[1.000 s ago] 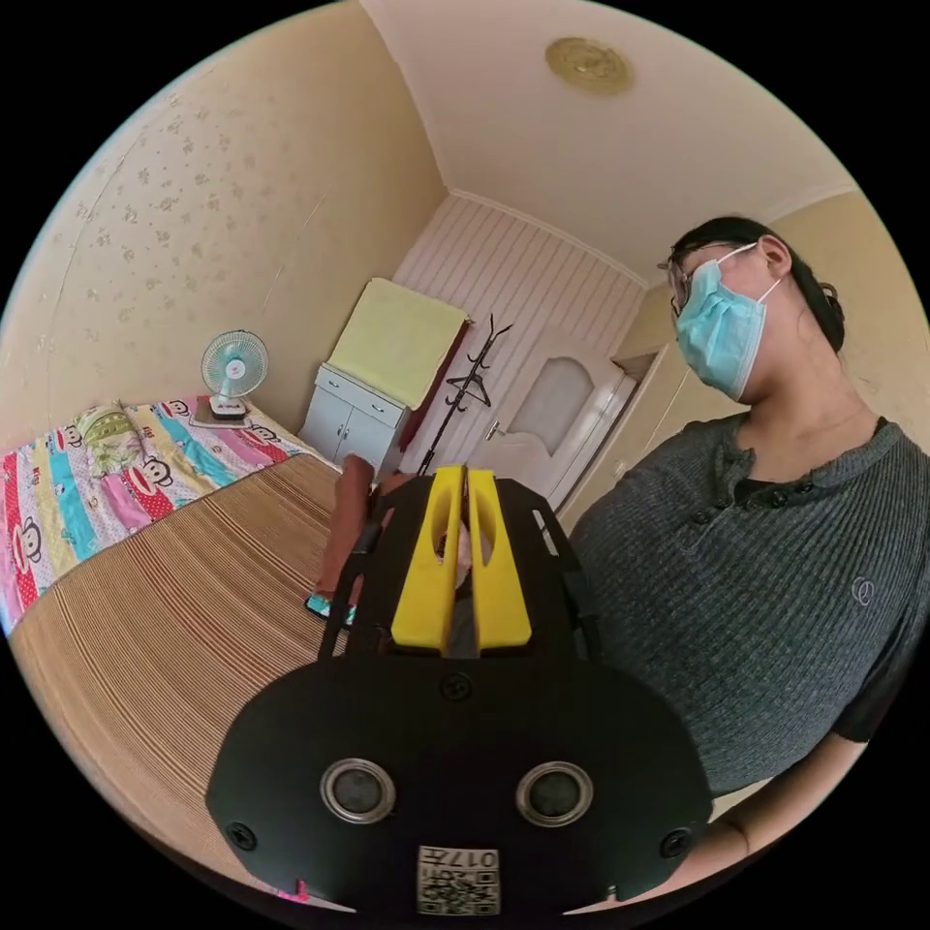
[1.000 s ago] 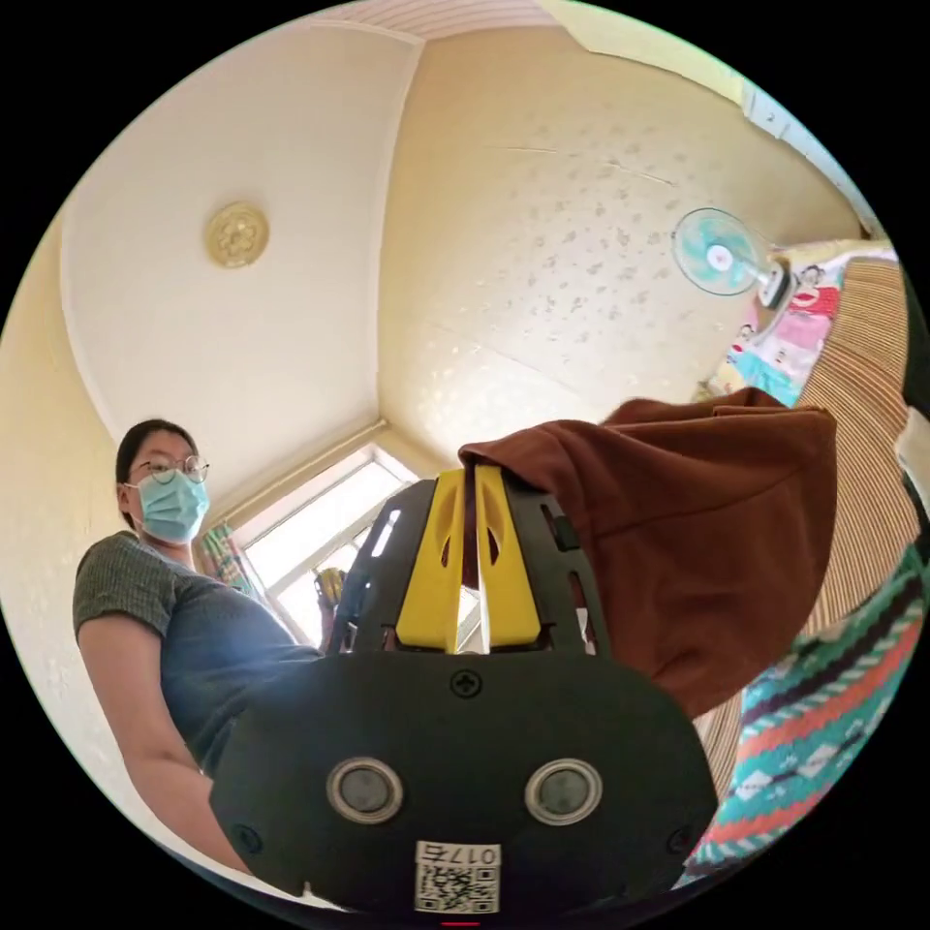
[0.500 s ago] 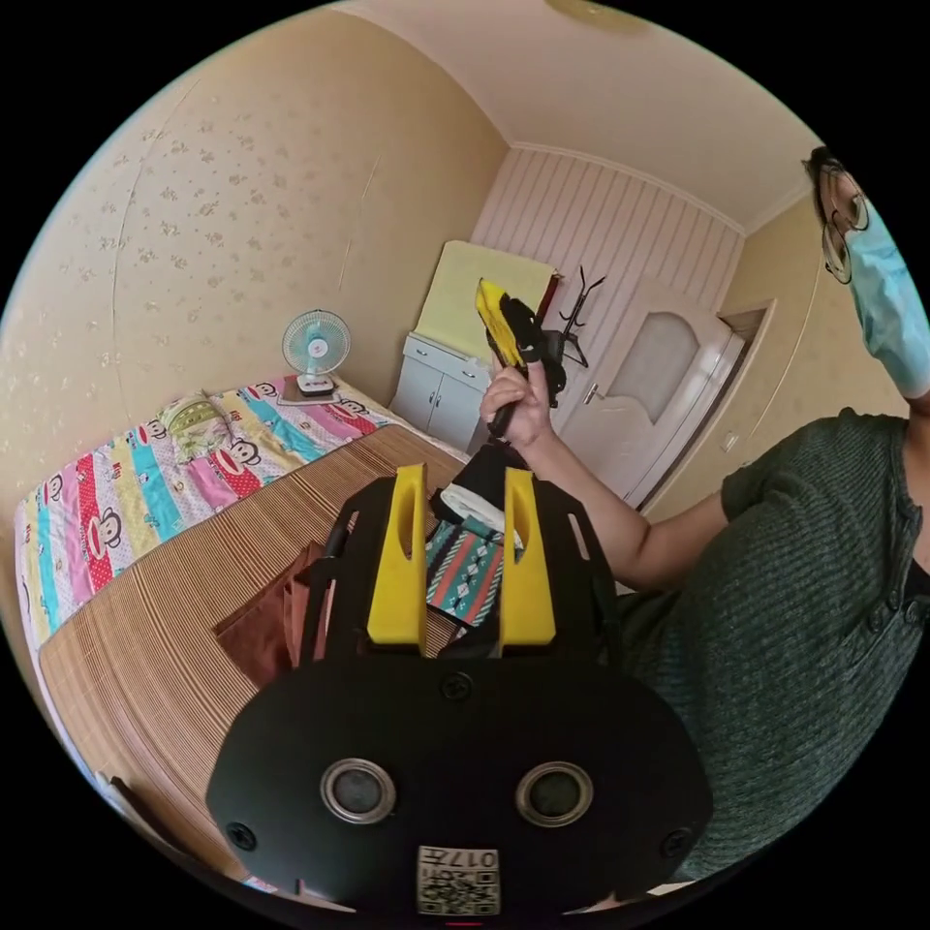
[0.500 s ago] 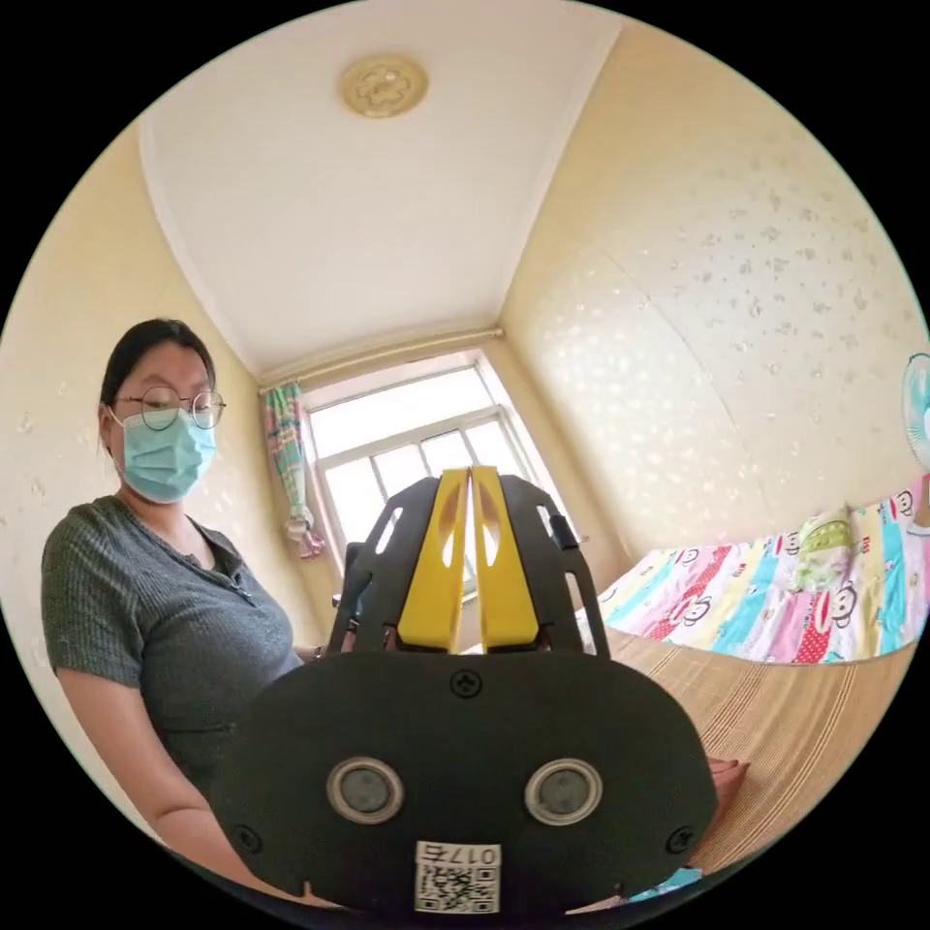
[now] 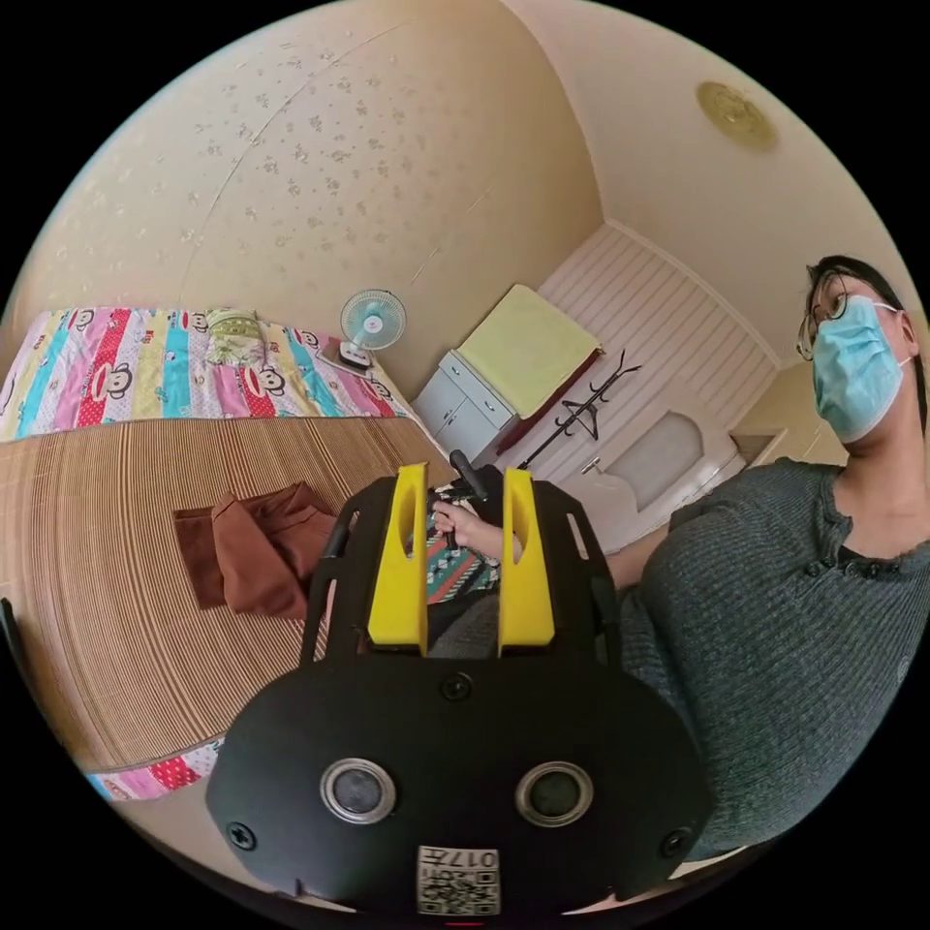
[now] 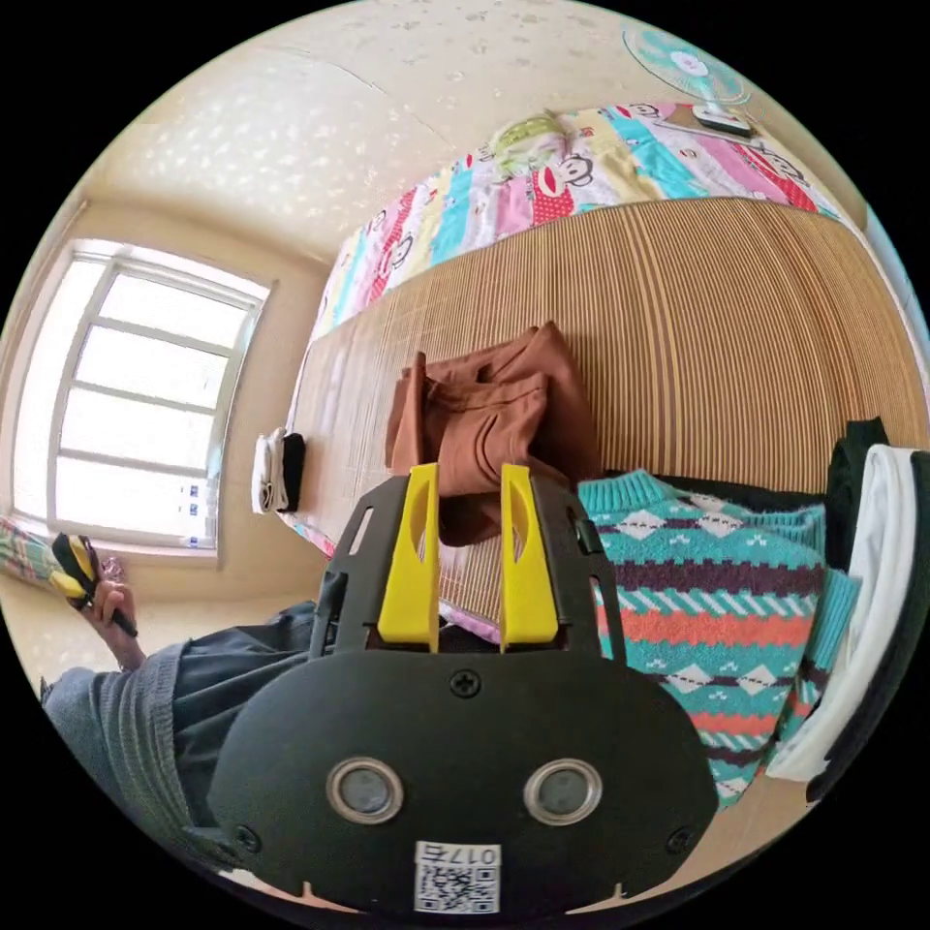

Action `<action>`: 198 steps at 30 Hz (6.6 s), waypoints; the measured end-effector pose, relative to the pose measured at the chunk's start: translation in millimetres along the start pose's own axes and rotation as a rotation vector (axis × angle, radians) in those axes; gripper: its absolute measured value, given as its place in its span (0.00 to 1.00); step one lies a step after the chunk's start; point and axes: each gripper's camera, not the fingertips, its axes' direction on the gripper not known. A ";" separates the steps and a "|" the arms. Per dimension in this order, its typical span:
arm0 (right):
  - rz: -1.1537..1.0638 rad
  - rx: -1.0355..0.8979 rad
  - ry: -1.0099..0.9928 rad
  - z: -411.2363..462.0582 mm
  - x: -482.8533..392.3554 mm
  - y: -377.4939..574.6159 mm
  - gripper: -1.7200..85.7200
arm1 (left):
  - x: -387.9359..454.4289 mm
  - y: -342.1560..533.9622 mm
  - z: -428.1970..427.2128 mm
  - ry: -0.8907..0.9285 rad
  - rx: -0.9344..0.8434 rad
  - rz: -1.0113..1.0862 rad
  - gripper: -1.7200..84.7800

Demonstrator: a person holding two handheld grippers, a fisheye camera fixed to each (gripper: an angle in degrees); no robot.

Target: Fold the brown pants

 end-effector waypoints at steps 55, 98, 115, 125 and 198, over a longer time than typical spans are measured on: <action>-1.484 0.522 -0.856 132.1 -468.7 248.6 0.02 | 67.4 -335.8 -174.5 0.729 -0.081 -0.514 0.27; -0.328 0.905 0.610 159.6 -449.1 -163.2 0.10 | -4.3 -755.2 -544.3 -0.259 0.533 -0.074 0.08; 0.214 -0.108 0.581 458.6 40.5 -13.4 0.03 | -336.7 -231.6 -411.2 -0.246 -0.346 -0.620 0.11; 0.318 -0.339 0.357 371.8 194.9 51.5 0.03 | -368.6 -128.1 -387.3 -0.346 -0.626 -0.610 0.03; 0.426 0.169 -0.349 94.2 526.2 -222.2 0.21 | -88.6 -144.5 -503.9 -0.207 -0.527 -0.590 0.01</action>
